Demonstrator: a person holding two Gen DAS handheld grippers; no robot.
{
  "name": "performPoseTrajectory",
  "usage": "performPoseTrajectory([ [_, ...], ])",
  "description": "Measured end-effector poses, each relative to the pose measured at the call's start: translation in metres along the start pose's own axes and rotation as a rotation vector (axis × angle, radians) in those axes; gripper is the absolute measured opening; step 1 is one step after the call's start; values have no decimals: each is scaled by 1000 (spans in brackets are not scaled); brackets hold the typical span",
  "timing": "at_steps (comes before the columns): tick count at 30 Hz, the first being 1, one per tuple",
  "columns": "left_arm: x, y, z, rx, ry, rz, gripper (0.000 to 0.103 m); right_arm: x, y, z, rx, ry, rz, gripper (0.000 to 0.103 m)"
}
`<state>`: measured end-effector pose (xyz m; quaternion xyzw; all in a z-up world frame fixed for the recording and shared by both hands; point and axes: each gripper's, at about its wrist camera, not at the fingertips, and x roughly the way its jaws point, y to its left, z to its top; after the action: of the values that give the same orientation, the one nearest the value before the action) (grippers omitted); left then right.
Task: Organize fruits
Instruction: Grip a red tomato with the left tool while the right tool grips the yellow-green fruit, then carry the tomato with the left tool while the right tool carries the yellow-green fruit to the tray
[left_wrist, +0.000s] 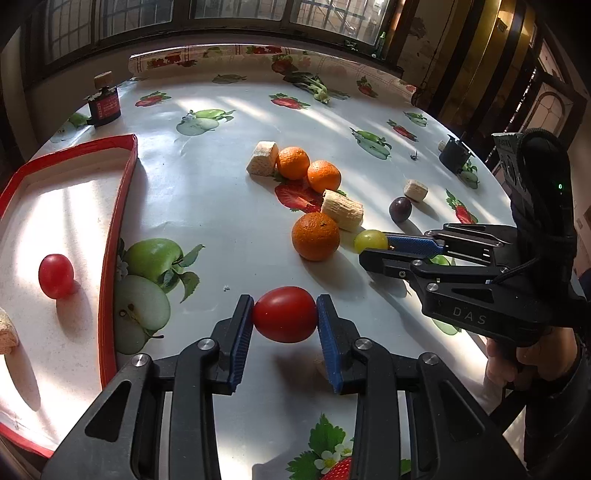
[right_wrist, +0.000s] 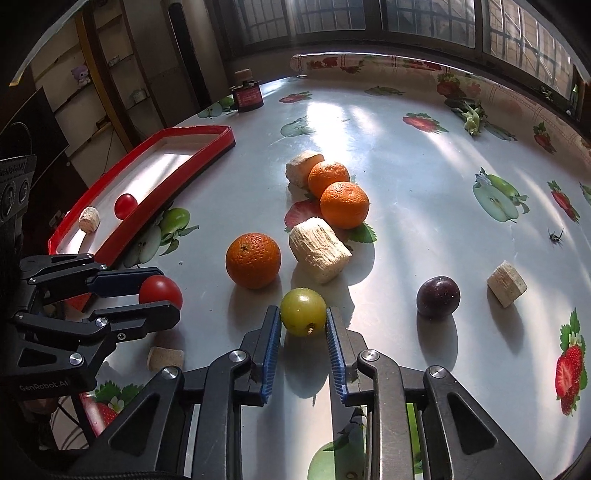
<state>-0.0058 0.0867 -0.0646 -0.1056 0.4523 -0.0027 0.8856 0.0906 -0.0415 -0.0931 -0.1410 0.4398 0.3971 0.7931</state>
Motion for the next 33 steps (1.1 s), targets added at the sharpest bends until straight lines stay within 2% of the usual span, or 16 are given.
performPoseTrajectory([
  [12, -29, 18, 2, -30, -59, 40, 32, -24, 21, 13, -29, -64, 24, 25],
  [33, -56, 70, -4, -116, -106, 124, 32, -19, 73, 43, -98, -91, 90, 25],
])
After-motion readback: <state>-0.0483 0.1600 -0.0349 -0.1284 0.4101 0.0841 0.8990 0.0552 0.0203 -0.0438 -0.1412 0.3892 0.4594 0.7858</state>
